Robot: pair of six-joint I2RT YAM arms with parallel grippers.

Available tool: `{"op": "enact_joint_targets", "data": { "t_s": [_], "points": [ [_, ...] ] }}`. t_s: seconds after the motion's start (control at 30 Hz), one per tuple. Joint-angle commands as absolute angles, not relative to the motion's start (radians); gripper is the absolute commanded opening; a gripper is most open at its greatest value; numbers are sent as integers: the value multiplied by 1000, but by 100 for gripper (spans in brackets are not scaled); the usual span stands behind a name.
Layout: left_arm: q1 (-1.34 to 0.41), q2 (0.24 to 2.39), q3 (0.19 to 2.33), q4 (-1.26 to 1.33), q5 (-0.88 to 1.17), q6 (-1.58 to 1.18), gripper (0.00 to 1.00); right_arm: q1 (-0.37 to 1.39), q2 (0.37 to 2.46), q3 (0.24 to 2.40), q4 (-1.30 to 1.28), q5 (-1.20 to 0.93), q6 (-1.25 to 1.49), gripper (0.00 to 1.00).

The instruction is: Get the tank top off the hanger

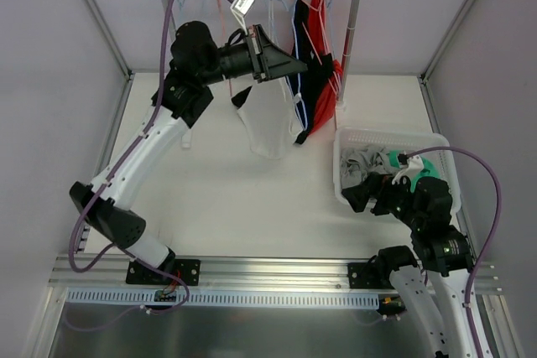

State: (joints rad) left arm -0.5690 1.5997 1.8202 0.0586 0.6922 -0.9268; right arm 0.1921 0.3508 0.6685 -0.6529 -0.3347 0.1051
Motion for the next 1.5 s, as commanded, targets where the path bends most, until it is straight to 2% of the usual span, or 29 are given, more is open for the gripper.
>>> {"op": "enact_joint_targets", "data": {
  "t_s": [0.0,0.1,0.23,0.4,0.5,0.57,0.63,0.73,1.07,1.1,1.17,1.27,1.33,1.37,1.47],
  "points": [
    [-594,1435,1720,106,825,-905,0,189,380,747,-594,-408,38,99],
    [-606,1318,1616,89,831,-894,0,189,400,772,-549,-472,34,100],
    [-615,1186,1523,65,888,-903,0,190,429,804,-462,-665,40,100],
    [-627,1028,1393,58,999,-977,0,207,546,870,-221,-876,158,99],
    [-630,948,1297,55,1022,-1015,0,302,644,931,-95,-845,158,98],
    [-637,902,1253,55,1019,-1032,0,427,711,980,-81,-769,111,97],
    [-647,879,1215,55,1012,-1040,0,551,817,1052,-81,-666,5,95],
    [-667,844,1192,55,986,-1043,0,633,940,1112,-33,-569,-121,93],
    [-799,856,1152,55,904,-1035,0,647,1192,1190,161,-658,-135,79],
    [-811,859,1154,55,899,-1035,0,647,1201,1190,169,-660,-133,77],
    [-821,867,1164,55,893,-1029,0,647,1221,1190,193,-664,-126,66],
    [-825,871,1173,55,890,-1025,0,649,1232,1183,221,-680,-112,40],
    [-825,870,1175,55,891,-1022,0,647,1227,1169,232,-655,-117,12],
    [-825,868,1174,55,893,-1019,0,647,1224,1161,232,-631,-120,0],
    [-825,859,1167,43,893,-1006,0,624,1200,1138,229,-529,-123,0]
  ]
}}
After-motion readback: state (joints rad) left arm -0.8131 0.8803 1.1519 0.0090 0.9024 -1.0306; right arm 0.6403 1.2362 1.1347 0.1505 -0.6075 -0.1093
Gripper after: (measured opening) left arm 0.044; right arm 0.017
